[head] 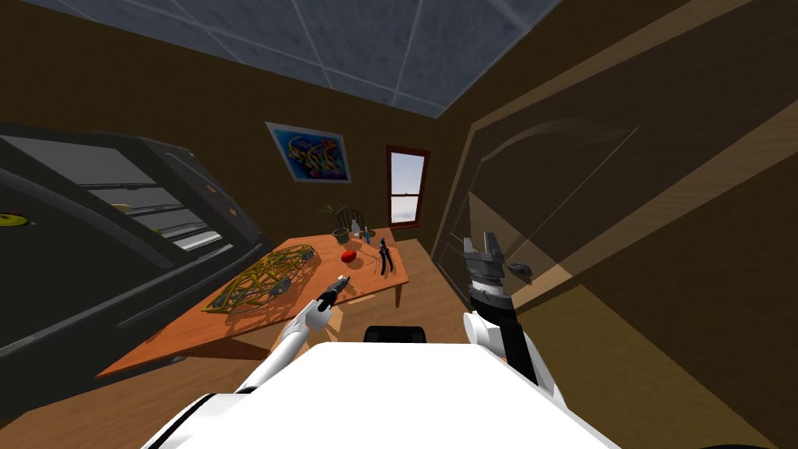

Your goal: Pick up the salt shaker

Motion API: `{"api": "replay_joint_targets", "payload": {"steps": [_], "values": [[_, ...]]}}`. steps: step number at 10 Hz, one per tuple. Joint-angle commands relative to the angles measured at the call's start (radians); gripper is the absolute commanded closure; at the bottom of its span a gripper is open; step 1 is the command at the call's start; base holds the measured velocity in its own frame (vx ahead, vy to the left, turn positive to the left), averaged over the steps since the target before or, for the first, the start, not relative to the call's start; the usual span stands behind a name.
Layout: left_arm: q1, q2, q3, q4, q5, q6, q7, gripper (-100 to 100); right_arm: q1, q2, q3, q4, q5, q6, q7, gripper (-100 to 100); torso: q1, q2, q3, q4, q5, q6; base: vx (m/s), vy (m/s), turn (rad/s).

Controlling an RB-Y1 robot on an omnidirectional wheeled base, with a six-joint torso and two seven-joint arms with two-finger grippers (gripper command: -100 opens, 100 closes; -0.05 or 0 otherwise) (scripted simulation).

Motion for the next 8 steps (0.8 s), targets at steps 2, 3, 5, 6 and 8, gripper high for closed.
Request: {"api": "replay_joint_targets", "payload": {"steps": [2, 3, 5, 6, 8], "values": [[-0.021, 0.018, 0.004, 0.054, -0.017, 0.007, -0.014, -100, 0.0, 0.0, 0.0, 0.0, 0.0, 0.0, 0.0, 0, 0.0, 0.0, 0.0, 0.0, 0.0, 0.0, 0.019, -0.034, -0.025], [-0.033, 0.037, 0.003, 0.085, -0.027, 0.017, -0.022, -100, 0.0, 0.0, 0.0, 0.0, 0.0, 0.0, 0.0, 0, 0.0, 0.0, 0.0, 0.0, 0.0, 0.0, 0.034, -0.05, -0.04], [-0.025, 0.022, 0.007, 0.067, -0.026, 0.011, -0.022, 0, 0.0, 0.0, 0.0, 0.0, 0.0, 0.0, 0.0, 0, 0.0, 0.0, 0.0, 0.0, 0.0, 0.0, 0.009, -0.012, -0.001], [-0.008, 0.036, 0.023, 0.089, -0.022, -0.026, -0.018, -100, 0.0, 0.0, 0.0, 0.0, 0.0, 0.0, 0.0, 0, 0.001, 0.001, 0.001, 0.0, 0.0, 0.0, 0.04, -0.033, -0.068], [0.026, 0.064, 0.053, 0.134, -0.014, -0.095, -0.011, -100, 0.0, 0.0, 0.0, 0.0, 0.0, 0.0, 0.0, 0, -0.002, -0.003, -0.002, -0.001, 0.0, 0.0, 0.101, -0.074, -0.108]]}}
